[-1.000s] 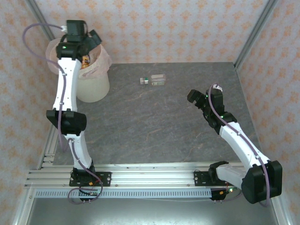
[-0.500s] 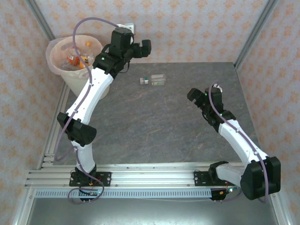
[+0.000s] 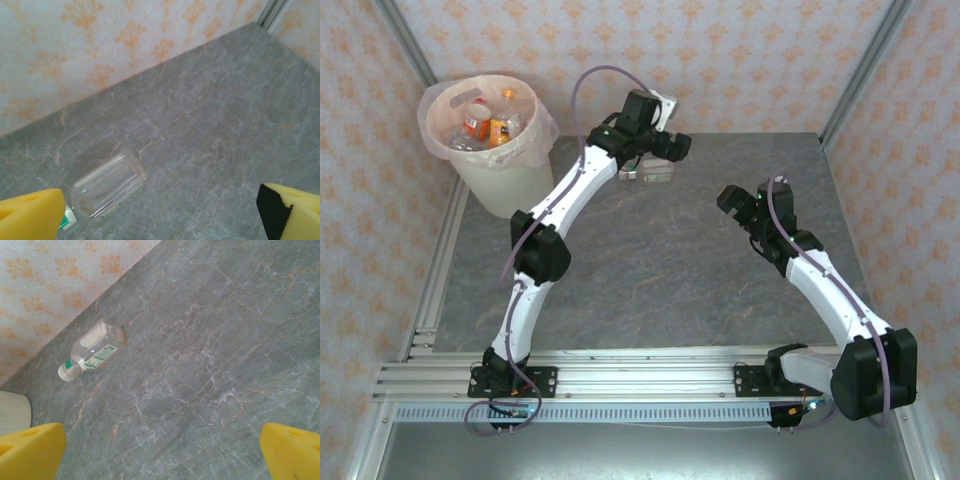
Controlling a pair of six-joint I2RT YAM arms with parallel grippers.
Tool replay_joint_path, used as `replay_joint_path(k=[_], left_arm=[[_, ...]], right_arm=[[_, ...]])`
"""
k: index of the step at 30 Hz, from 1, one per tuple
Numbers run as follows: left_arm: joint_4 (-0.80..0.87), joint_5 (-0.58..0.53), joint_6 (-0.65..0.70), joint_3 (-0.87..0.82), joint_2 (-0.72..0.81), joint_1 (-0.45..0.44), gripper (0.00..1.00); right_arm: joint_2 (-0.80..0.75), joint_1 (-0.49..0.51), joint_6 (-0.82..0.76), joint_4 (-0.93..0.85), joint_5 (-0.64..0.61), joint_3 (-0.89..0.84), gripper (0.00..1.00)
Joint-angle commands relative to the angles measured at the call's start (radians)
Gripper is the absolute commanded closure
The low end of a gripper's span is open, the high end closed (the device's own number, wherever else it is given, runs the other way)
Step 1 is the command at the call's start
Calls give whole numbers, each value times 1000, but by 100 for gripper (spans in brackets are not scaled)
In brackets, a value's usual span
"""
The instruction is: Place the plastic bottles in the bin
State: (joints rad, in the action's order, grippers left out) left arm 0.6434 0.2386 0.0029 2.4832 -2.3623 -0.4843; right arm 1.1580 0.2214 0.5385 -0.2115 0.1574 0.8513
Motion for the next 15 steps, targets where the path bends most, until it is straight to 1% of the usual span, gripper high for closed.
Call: replay_joint_path(k=[1,8,12,15], left_arm=[[46,-10,25,77,-47,4,0],[-12,-72,25,106,-174,12,0],[-43,-155,29,162,-251,28,0],[-73,-166,22,216,-317,49,0]], right_arm=[[-46,-4,-16,-42,-20,15,1],[-66,-4,-29,-69,-31,20,0],[-70,-4,-37,-85,-30,28,0],[-76,-4,-39,-95,-37,26,0]])
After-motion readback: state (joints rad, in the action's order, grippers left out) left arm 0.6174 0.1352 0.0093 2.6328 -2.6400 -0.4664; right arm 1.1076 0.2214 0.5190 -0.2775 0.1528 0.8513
